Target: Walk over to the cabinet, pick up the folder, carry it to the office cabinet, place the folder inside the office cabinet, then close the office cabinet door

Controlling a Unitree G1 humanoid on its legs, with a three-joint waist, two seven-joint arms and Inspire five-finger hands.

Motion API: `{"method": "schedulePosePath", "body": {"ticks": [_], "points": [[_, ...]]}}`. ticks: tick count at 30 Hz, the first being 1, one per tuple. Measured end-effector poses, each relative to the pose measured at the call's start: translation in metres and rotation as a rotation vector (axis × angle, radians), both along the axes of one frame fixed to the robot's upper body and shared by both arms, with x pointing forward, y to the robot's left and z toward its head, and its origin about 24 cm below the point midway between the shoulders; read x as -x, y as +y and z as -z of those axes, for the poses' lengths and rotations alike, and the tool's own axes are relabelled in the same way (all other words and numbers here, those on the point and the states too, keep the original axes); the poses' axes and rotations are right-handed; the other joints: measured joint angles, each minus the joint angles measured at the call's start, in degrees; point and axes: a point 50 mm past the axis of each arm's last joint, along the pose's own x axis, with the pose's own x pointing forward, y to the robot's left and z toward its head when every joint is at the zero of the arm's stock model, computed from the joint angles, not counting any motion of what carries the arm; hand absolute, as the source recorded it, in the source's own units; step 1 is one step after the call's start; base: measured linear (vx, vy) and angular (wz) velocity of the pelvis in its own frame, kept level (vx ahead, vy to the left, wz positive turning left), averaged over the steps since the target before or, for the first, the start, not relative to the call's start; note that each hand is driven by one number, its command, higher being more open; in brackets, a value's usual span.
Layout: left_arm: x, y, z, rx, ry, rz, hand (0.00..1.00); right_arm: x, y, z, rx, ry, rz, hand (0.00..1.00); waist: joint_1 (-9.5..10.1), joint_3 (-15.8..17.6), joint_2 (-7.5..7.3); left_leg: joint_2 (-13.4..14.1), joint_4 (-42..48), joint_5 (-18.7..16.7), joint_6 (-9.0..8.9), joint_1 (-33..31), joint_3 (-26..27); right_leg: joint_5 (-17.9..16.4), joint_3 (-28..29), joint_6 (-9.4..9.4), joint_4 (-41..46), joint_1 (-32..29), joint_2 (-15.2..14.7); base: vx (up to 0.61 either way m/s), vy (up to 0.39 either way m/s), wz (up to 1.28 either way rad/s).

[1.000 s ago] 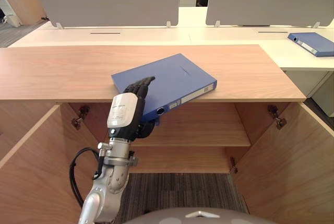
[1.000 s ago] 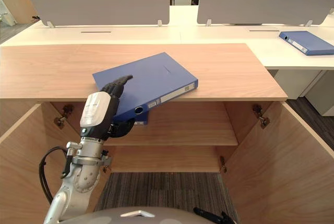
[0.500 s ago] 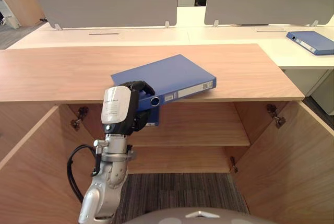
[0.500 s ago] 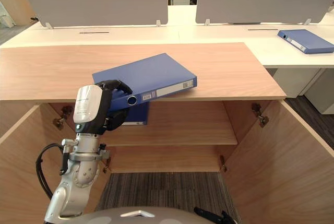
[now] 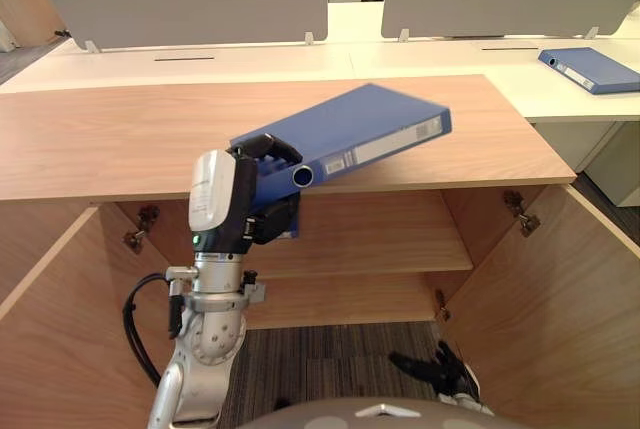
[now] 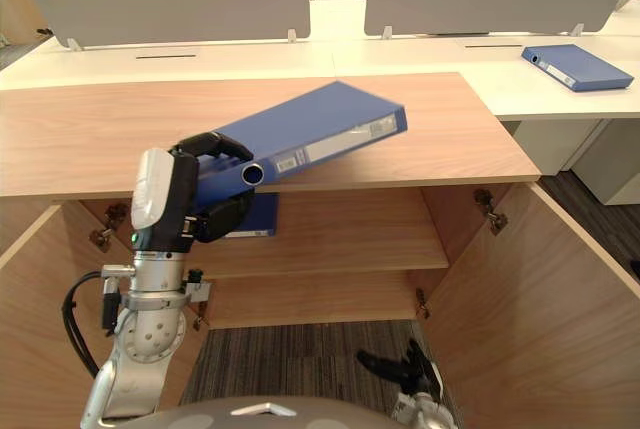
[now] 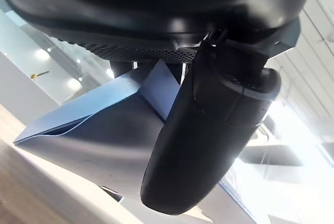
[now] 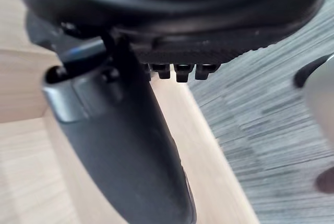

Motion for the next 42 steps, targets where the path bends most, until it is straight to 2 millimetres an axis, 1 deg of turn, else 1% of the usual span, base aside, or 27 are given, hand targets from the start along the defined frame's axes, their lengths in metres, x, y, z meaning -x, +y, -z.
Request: {"method": "schedulePosePath", "body": {"ticks": [2,4,5,7,8,10,11,12,18,21,22,24,25,29,31,35,38,40,42], "points": [[0.002,-0.001,-0.007,0.031,-0.028,0.012,0.0,-0.01,0.001,-0.01,0.006,-0.069,-0.013,1.0,-0.02,0.1,0.04,0.0,0.0,-0.1,-0.04,-0.2,0.2,0.1,0.3,0.02,0.1,-0.4,0.0,-0.02,0.013,-0.06],[0.007,0.0,-0.017,0.086,-0.075,0.036,0.0,-0.025,0.001,-0.029,0.015,-0.18,-0.013,1.0,-0.05,0.4,0.07,0.0,0.0,-0.1,0.0,-0.2,0.4,0.1,0.5,-0.01,0.0,-0.5,0.0,-0.01,0.011,-0.05],[0.008,0.0,-0.019,0.106,-0.085,0.045,0.0,-0.027,0.001,-0.033,0.017,-0.203,-0.012,1.0,-0.07,0.5,0.07,0.0,0.1,-0.2,0.02,-0.2,0.5,0.1,0.6,-0.04,0.0,-0.6,0.0,-0.01,0.009,-0.09],[0.011,0.0,-0.027,0.21,-0.124,0.098,0.0,-0.039,0.0,-0.057,0.029,-0.332,-0.022,1.0,-0.28,0.5,0.09,0.0,0.2,-0.2,0.14,-0.2,1.3,0.2,1.4,-0.14,0.0,-1.0,0.0,0.0,0.011,-0.17],[0.012,0.0,-0.029,0.237,-0.133,0.112,0.0,-0.042,0.0,-0.062,0.032,-0.364,-0.027,1.0,-0.36,0.5,0.09,0.0,0.3,-0.2,0.15,-0.2,1.6,0.3,1.7,-0.15,0.0,-1.2,0.0,0.01,0.014,-0.22],[0.014,0.001,-0.035,0.332,-0.16,0.17,0.0,-0.051,-0.002,-0.086,0.034,-0.489,-0.027,1.0,-1.08,0.6,0.18,0.0,0.4,-0.4,0.2,-0.2,2.0,0.6,2.2,-0.1,-0.1,-1.4,0.0,0.01,0.014,-0.15],[0.013,0.001,-0.036,0.354,-0.164,0.183,0.0,-0.052,-0.003,-0.092,0.033,-0.517,-0.023,1.0,-1.15,0.6,0.2,0.0,0.4,-0.4,0.21,-0.2,2.1,0.7,2.3,-0.08,-0.2,-1.4,0.0,-0.01,0.018,-0.13],[0.014,0.002,-0.037,0.413,-0.171,0.21,0.0,-0.057,-0.003,-0.106,0.042,-0.584,-0.031,1.0,-1.37,0.8,0.25,0.0,0.4,-0.5,0.24,-0.1,2.6,0.8,2.7,-0.04,-0.3,-1.5,0.0,-0.01,0.016,-0.14],[0.014,0.008,-0.039,0.657,-0.155,0.344,0.0,-0.065,-0.004,-0.146,0.025,-0.782,-0.047,1.0,-1.87,1.2,0.83,0.0,0.3,-1.4,-0.15,-0.1,3.8,1.2,4.4,0.24,-0.3,-2.3,0.0,-0.02,0.021,-0.15],[0.014,0.009,-0.039,0.773,-0.144,0.43,0.0,-0.068,-0.005,-0.167,0.014,-0.885,-0.043,1.0,-2.16,1.2,0.87,0.0,0.1,-1.5,-0.13,-0.1,4.5,1.3,5.2,0.36,-0.2,-2.7,0.0,-0.02,0.014,-0.12],[0.014,0.009,-0.039,0.799,-0.14,0.451,0.0,-0.069,-0.005,-0.171,0.019,-0.905,-0.045,1.0,-2.14,1.2,0.92,0.0,0.1,-1.6,-0.13,-0.1,4.8,1.4,5.4,0.41,-0.2,-2.9,0.0,-0.01,0.013,-0.18],[0.013,0.009,-0.039,0.881,-0.127,0.519,0.0,-0.069,-0.01,-0.187,0.049,-0.978,-0.04,1.0,-2.26,1.2,0.96,-0.1,0.3,-1.6,-0.1,-0.3,5.1,1.5,5.9,0.61,-0.1,-3.4,-0.1,-0.01,0.019,-0.12],[0.013,0.009,-0.038,0.918,-0.117,0.56,0.0,-0.069,-0.014,-0.198,0.078,-1.027,-0.034,1.0,-2.52,1.2,0.91,-0.1,0.3,-1.6,-0.08,-0.3,5.1,1.7,5.9,0.89,-0.1,-3.4,-0.1,-0.01,0.02,-0.04],[0.012,0.008,-0.034,1.037,-0.084,0.662,0.0,-0.074,-0.021,-0.221,0.142,-1.139,-0.042,1.0,-2.96,1.2,0.92,-0.1,0.1,-1.7,-0.03,-0.7,5.2,2.3,6.0,1.42,-0.2,-3.8,-0.1,-0.02,0.01,-0.02],[0.008,0.005,-0.026,1.14,-0.045,0.732,0.0,-0.079,-0.023,-0.234,0.168,-1.202,-0.057,1.0,-2.95,1.2,0.94,-0.2,0.0,-1.7,-0.01,-0.8,5.1,2.4,6.1,1.51,-0.2,-4.0,-0.2,-0.04,0.021,-0.03],[0.002,0.004,-0.011,1.254,0.022,0.792,0.0,-0.088,-0.022,-0.248,0.184,-1.283,-0.079,1.0,-2.9,1.0,1.24,-0.3,0.0,-1.5,0.24,-1.1,4.7,2.6,6.0,1.65,-0.2,-4.2,-0.3,-0.04,0.014,0.02],[-0.004,0.001,0.004,1.329,0.109,0.815,0.0,-0.093,-0.024,-0.258,0.202,-1.331,-0.104,1.0,-2.8,0.8,1.61,-0.5,0.0,-1.0,0.73,-1.5,3.9,2.6,5.4,1.75,-0.1,-4.2,-0.3,-0.04,0.005,0.11],[-0.006,-0.001,0.012,1.356,0.16,0.828,0.0,-0.095,-0.025,-0.262,0.218,-1.347,-0.121,1.0,-2.72,0.7,1.7,-0.5,0.0,-0.6,1.07,-1.7,3.3,2.7,4.9,1.77,-0.1,-4.1,-0.4,-0.03,0.002,0.17],[-0.009,-0.005,0.024,1.373,0.24,0.836,0.0,-0.101,-0.025,-0.271,0.236,-1.383,-0.152,1.0,-2.61,0.7,1.76,-0.6,0.0,-0.1,1.32,-1.8,2.4,2.7,4.0,1.79,-0.1,-3.9,-0.5,-0.05,0.0,0.18]]}}
